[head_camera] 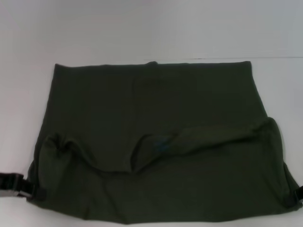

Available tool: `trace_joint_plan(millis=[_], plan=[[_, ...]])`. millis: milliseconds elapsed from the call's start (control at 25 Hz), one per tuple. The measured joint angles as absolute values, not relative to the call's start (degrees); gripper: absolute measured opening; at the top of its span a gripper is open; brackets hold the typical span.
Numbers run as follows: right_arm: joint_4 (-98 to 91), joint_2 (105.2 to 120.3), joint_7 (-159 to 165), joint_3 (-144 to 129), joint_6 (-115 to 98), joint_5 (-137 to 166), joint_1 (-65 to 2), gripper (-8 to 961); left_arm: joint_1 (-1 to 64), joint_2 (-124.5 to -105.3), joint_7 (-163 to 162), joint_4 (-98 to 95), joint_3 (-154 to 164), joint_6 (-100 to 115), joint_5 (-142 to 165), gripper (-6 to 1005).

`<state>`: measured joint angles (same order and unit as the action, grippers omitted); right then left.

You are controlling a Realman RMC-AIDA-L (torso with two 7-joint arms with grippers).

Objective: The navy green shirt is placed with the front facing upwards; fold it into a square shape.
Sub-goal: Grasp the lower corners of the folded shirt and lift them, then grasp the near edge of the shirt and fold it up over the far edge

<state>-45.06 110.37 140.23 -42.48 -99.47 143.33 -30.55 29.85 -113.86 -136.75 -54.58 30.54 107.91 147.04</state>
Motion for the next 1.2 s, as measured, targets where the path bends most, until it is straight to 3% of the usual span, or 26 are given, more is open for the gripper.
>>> trace_joint_plan(millis=[280, 800, 960, 1200], plan=[[-44.8, 110.46, 139.4, -39.1, -98.5, 143.2, -31.8, 49, 30.7, -113.41, -136.6, -54.7, 28.6, 106.6, 148.4, 47], [-41.3, 111.39, 139.6, -30.8, -73.0, 132.2, -38.2, 50, 43.8, -110.6, -146.5, -44.1, 30.1, 78.2, 148.5, 48], [-40.1, 112.73, 138.6, -32.4, -63.0, 128.7, -40.3, 50, 46.4, -110.64, -147.3, -41.2, 30.5, 69.7, 148.6, 49], [-39.0, 115.81, 137.8, -37.5, -49.5, 128.5, -42.8, 50, 47.2, -112.94, -149.5, -39.6, 34.8, 56.9, 148.6, 49]])
